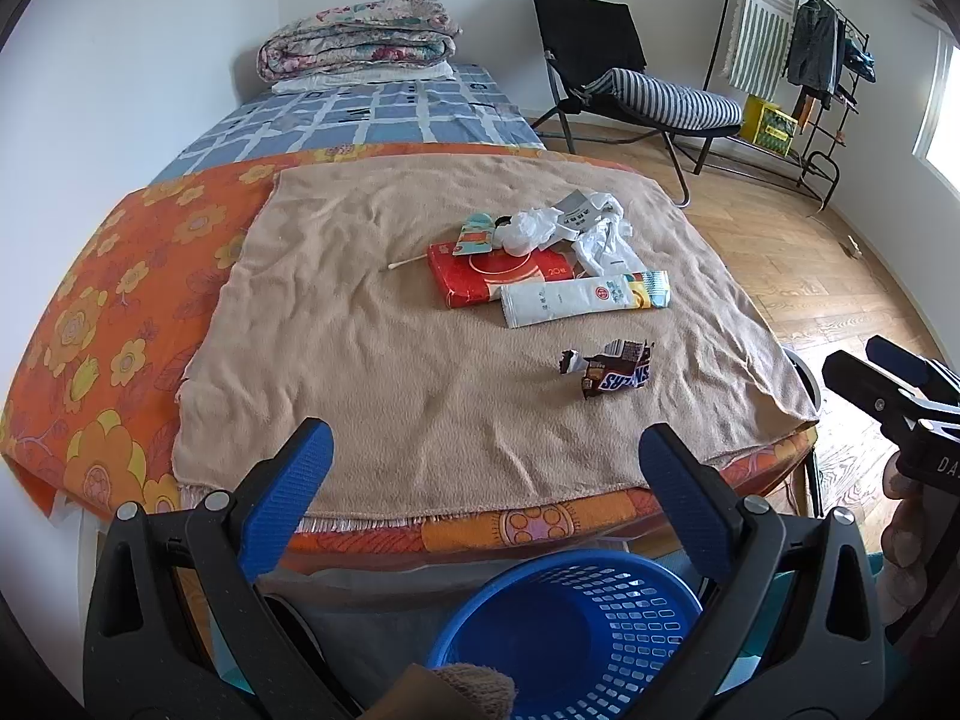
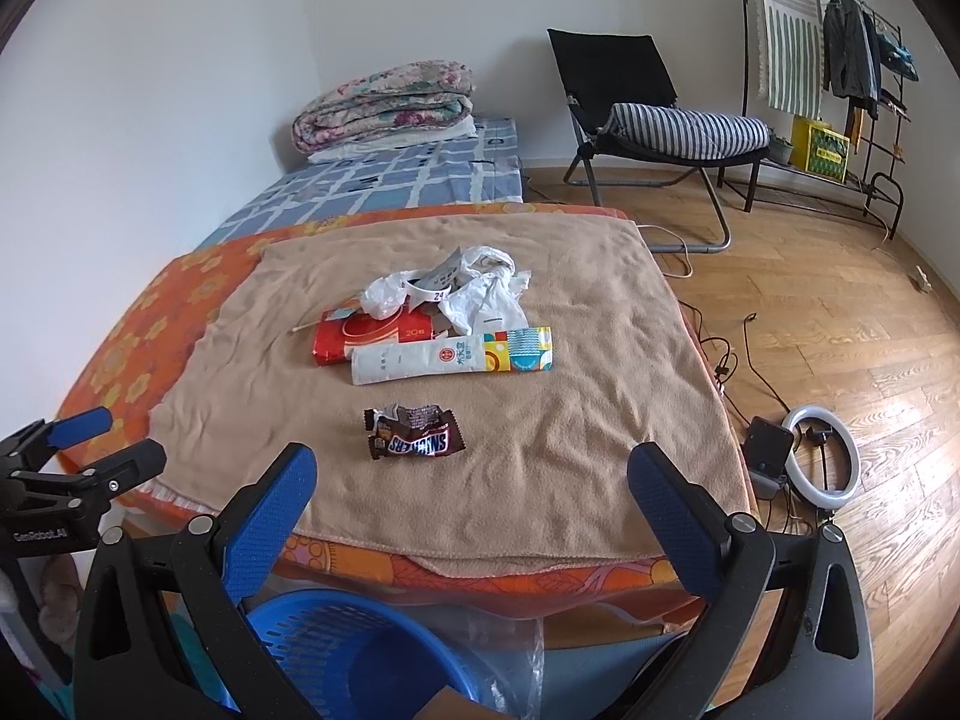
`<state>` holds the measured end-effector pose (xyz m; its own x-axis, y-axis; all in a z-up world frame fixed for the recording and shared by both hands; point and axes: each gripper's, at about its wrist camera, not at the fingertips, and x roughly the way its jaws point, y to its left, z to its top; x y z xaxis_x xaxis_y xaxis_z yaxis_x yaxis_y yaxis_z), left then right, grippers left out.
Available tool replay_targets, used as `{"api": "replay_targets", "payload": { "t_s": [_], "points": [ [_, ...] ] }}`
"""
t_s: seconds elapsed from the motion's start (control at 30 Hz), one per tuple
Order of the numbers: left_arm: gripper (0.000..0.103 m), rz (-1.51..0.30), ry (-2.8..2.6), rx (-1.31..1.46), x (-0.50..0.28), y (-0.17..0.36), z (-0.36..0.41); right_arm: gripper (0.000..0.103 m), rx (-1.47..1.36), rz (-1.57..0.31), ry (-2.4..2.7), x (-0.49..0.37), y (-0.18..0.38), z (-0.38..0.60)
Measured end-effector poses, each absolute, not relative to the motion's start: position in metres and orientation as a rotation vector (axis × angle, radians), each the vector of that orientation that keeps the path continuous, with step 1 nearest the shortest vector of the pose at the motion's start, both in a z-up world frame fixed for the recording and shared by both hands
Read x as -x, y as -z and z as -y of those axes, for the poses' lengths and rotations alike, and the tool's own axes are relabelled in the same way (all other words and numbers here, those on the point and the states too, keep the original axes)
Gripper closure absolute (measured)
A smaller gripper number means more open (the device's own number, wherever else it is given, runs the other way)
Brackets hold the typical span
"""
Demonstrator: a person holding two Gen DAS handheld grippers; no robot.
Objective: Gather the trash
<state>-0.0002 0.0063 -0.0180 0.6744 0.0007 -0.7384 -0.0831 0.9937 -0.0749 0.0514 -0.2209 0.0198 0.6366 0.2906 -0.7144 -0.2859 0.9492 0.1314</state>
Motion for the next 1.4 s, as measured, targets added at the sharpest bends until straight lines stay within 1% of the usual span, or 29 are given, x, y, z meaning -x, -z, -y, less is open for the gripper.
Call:
{"api": "replay_targets", "payload": {
  "t_s": [1.27,1.4],
  "points": [
    [0.0,-0.84,-0.041,0.113,0.002,0.023,-0.005,0.0,-0.019,-0.83,-0.334,-0.05,-0.018,0.219],
    [0.0,-0.847,-0.045,0.103,0.009,0.03,-0.001,0.0,-0.022,-0.845,-0.336,-0.052,-0.015,0.22]
  ]
}}
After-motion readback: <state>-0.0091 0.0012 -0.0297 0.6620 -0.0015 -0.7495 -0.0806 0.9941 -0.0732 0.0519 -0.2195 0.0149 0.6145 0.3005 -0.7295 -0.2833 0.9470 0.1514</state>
